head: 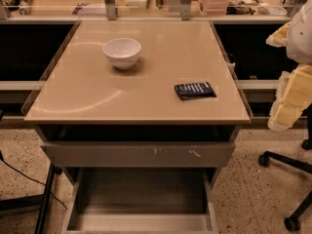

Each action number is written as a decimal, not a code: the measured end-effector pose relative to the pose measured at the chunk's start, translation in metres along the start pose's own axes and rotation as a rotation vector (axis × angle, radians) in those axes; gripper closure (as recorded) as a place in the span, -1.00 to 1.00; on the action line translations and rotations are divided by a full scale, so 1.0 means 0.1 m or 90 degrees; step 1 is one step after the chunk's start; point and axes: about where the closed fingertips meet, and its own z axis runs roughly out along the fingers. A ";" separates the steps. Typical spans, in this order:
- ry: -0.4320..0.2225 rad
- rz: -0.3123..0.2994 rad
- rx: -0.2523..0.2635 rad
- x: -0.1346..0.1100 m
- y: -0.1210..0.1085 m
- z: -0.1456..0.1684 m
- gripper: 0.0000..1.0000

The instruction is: Place rxbar blueberry into middle drawer

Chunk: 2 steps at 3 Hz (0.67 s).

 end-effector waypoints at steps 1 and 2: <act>0.000 0.000 0.000 0.00 0.00 0.00 -1.00; -0.012 0.004 -0.002 0.01 -0.07 0.05 -1.00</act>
Offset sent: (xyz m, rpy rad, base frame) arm 0.0173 -0.0068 -0.0117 0.0445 0.0206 -0.0033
